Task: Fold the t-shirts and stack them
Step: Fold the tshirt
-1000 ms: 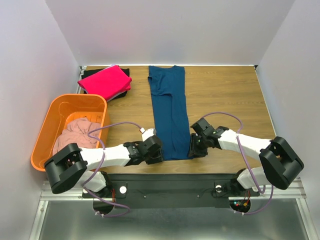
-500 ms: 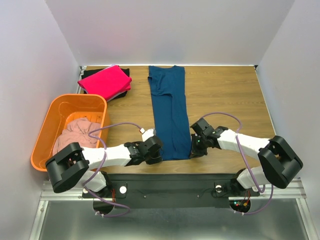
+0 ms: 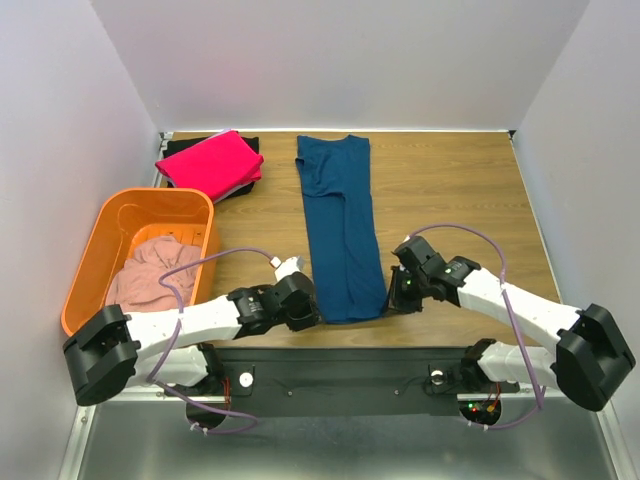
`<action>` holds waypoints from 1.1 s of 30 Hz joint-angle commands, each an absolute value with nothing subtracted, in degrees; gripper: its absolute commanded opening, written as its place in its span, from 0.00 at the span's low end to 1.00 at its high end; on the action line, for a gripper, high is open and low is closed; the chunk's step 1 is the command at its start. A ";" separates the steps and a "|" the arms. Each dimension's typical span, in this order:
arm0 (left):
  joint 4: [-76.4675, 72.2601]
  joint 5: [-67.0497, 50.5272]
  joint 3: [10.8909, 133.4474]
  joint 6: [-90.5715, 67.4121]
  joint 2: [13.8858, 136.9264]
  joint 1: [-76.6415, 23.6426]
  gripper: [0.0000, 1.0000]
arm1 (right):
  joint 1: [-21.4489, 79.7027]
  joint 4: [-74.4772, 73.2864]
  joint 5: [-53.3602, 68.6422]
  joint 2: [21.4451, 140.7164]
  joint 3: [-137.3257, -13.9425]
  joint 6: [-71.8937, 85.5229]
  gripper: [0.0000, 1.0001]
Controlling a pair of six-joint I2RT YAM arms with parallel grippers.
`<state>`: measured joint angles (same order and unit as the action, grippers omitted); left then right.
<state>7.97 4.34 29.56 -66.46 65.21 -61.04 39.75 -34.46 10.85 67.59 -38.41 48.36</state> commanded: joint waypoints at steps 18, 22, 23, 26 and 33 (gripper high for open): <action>14.23 5.10 48.06 -50.11 70.48 -44.66 0.00 | 39.11 -40.78 -3.16 83.57 -66.44 40.87 0.00; 13.01 2.99 51.32 -45.71 74.52 -38.86 0.00 | 36.74 -40.61 -5.45 89.37 -70.48 37.19 0.00; 11.96 2.55 52.46 -43.88 76.27 -36.76 0.00 | 35.43 -40.43 -5.80 90.86 -72.75 35.79 0.00; 12.21 0.88 56.76 -39.65 79.88 -33.93 0.00 | 33.41 -39.47 -5.98 96.23 -77.68 33.41 0.00; 12.57 -3.77 68.80 -33.59 93.49 -27.51 0.00 | 27.60 -39.20 -3.61 109.32 -91.47 29.36 0.00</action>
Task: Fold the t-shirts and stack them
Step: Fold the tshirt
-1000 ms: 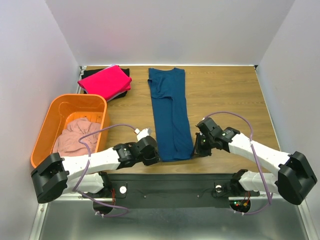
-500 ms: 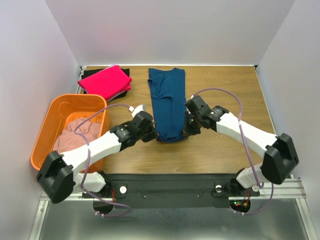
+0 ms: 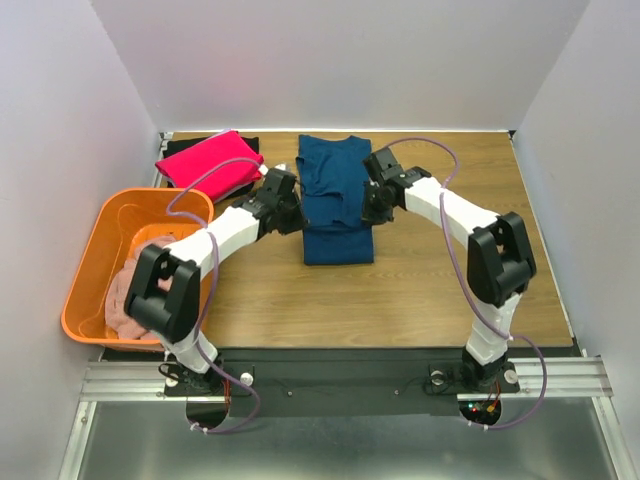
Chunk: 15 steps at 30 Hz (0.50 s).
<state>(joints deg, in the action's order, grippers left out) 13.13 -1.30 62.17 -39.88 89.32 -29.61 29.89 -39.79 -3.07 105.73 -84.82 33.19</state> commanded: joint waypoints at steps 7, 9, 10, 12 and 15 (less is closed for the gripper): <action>14.41 -5.45 80.76 -30.76 103.00 -22.59 0.00 | 24.35 -39.20 -2.02 116.98 -99.92 27.95 0.00; 14.50 -6.76 83.49 -30.41 105.64 -21.45 0.00 | 23.65 -39.29 -1.76 119.35 -101.59 27.51 0.00; 14.59 -7.03 85.24 -30.24 106.60 -21.18 0.00 | 23.47 -39.20 -1.24 120.14 -103.17 27.34 0.00; 15.47 -7.29 86.74 -30.06 109.06 -20.83 0.00 | 23.03 -39.29 -1.06 122.42 -104.76 27.16 0.00; 15.47 -8.69 88.07 -29.97 111.52 -20.57 0.00 | 22.33 -39.20 -1.32 124.27 -107.31 27.33 0.00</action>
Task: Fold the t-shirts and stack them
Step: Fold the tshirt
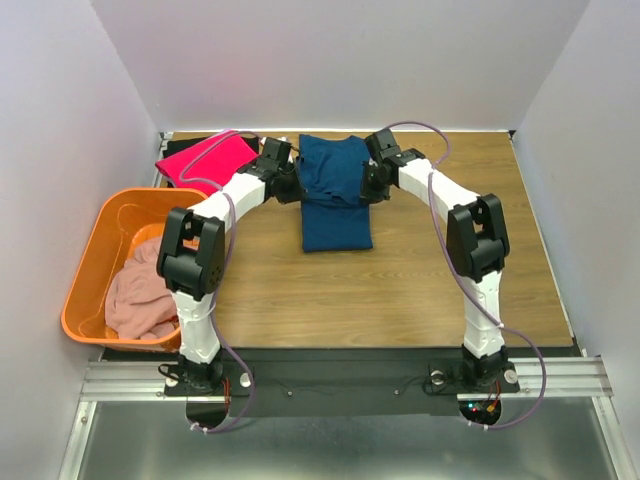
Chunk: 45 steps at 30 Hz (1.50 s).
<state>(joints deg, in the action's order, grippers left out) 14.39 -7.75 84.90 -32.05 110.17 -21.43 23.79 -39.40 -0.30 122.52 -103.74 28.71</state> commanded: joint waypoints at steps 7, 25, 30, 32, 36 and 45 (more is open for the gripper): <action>17.49 -5.28 92.19 -31.11 113.91 -20.22 0.85 | 20.31 -39.29 -1.84 125.69 -110.91 29.35 0.51; 1.06 -5.71 70.94 -29.36 100.02 -36.90 0.99 | 20.66 -38.58 4.40 115.85 -101.43 28.30 0.69; -3.07 -5.54 67.94 -27.08 102.30 -39.46 0.98 | 20.65 -38.58 7.29 115.58 -100.37 26.20 0.69; -4.65 -4.75 66.89 -25.67 103.18 -40.16 0.99 | 20.74 -38.58 7.99 115.58 -100.28 26.02 0.68; -5.80 -2.64 66.71 -24.17 105.90 -40.78 0.98 | 20.74 -38.50 9.66 115.58 -100.11 24.97 0.68; -5.10 -0.44 66.27 -23.38 110.31 -43.06 0.98 | 22.67 -38.67 14.41 116.89 -100.28 24.35 0.67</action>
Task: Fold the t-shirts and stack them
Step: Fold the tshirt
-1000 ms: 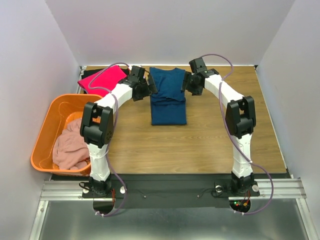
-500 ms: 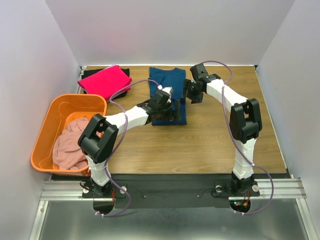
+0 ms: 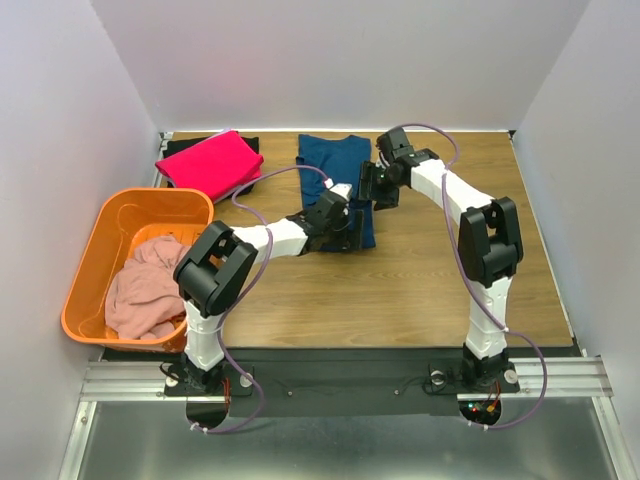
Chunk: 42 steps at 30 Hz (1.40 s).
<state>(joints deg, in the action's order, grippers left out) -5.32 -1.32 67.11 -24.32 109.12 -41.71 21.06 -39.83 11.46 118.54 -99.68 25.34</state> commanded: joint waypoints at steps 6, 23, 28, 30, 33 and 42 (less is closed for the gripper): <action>-5.01 -0.44 61.71 -24.08 108.02 -45.09 0.98 | 23.55 -38.58 15.64 119.00 -100.55 24.61 0.66; -5.54 1.93 51.51 -27.95 101.87 -52.02 0.96 | 24.26 -38.67 11.18 125.59 -101.51 26.28 0.66; -4.75 3.43 50.10 -28.56 101.07 -53.79 0.96 | 24.17 -38.58 5.81 127.09 -107.65 28.82 0.66; -4.40 3.69 49.49 -28.92 100.99 -54.40 0.96 | 24.17 -38.76 4.31 128.49 -111.87 29.96 0.67; -3.96 4.39 49.04 -29.35 100.90 -55.28 0.96 | 24.08 -38.76 3.08 130.33 -116.80 31.46 0.67; -1.24 6.85 49.39 -29.71 97.57 -56.43 0.96 | 23.03 -38.76 2.81 129.65 -120.07 32.87 0.68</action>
<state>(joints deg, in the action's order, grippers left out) -11.88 7.11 51.70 -27.57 99.29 -55.53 23.59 -39.75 4.62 131.28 -119.50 32.03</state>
